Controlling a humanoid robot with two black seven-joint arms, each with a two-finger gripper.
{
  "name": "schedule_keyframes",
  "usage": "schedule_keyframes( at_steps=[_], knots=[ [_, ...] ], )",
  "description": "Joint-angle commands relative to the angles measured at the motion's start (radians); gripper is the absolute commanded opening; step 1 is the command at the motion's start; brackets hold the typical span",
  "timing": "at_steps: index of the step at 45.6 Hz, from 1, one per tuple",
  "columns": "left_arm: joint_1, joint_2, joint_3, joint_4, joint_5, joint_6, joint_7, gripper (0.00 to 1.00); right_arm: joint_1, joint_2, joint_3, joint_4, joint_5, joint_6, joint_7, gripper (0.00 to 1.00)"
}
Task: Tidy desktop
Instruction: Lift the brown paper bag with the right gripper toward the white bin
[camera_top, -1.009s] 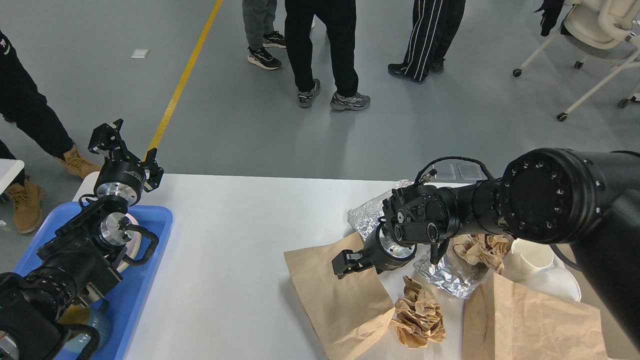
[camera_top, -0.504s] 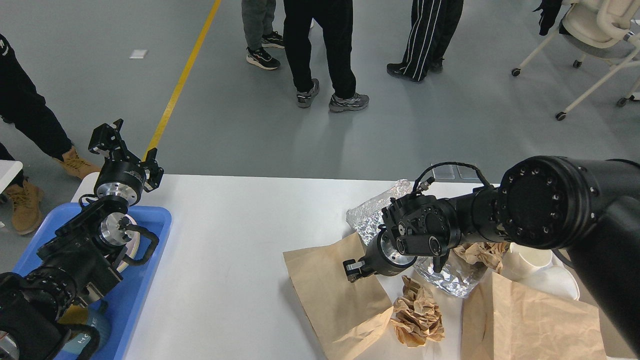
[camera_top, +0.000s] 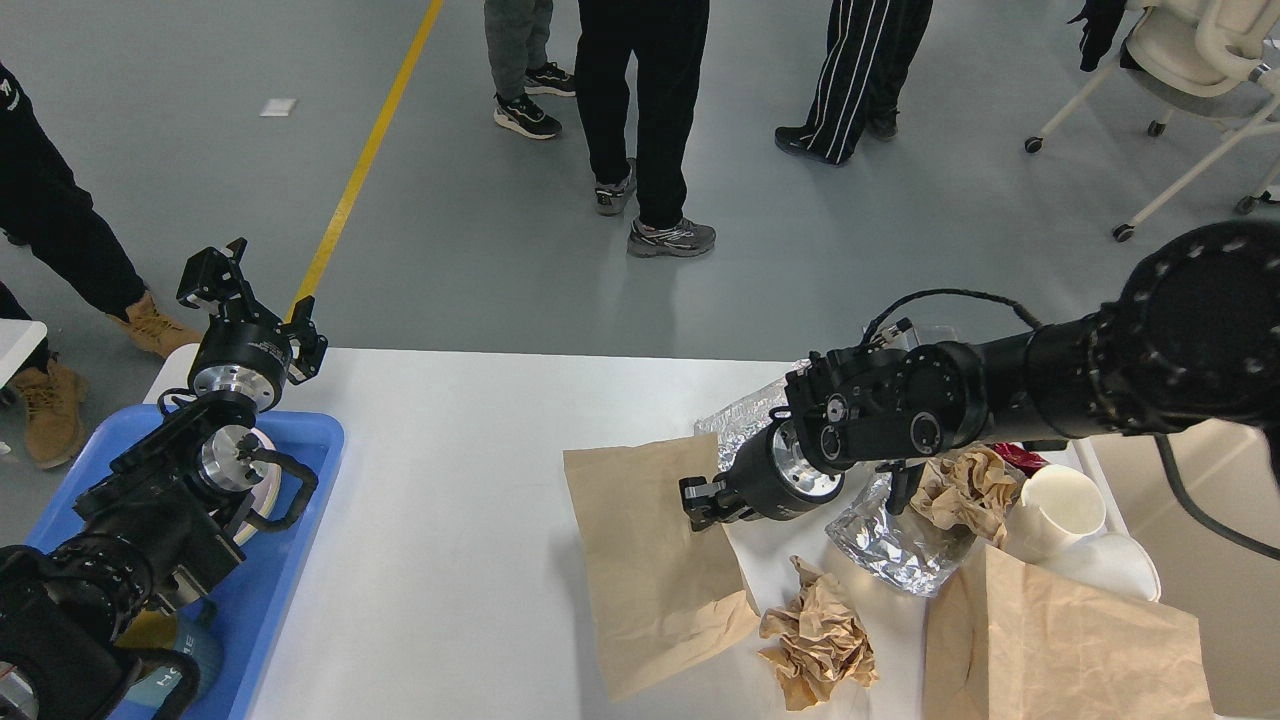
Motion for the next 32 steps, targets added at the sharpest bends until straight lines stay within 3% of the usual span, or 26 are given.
schedule_keyframes(
  at_steps=[1, 17, 25, 32],
  knots=[
    [0.0, 0.0, 0.0, 0.0, 0.0, 0.0, -0.001, 0.96, 0.116, -0.136, 0.078, 0.123, 0.0, 0.004, 0.003, 0.0],
    [0.0, 0.0, 0.0, 0.0, 0.0, 0.0, -0.001, 0.96, 0.243, -0.539, 0.308, 0.059, -0.003, 0.073, -0.003, 0.0],
    [0.0, 0.0, 0.0, 0.0, 0.0, 0.0, -0.001, 0.96, 0.19, -0.623, 0.282, -0.124, -0.003, 0.072, -0.01, 0.0],
    [0.0, 0.0, 0.0, 0.0, 0.0, 0.0, -0.001, 0.96, 0.033, -0.7, 0.231, -0.325, -0.003, 0.053, -0.01, 0.0]
  ],
)
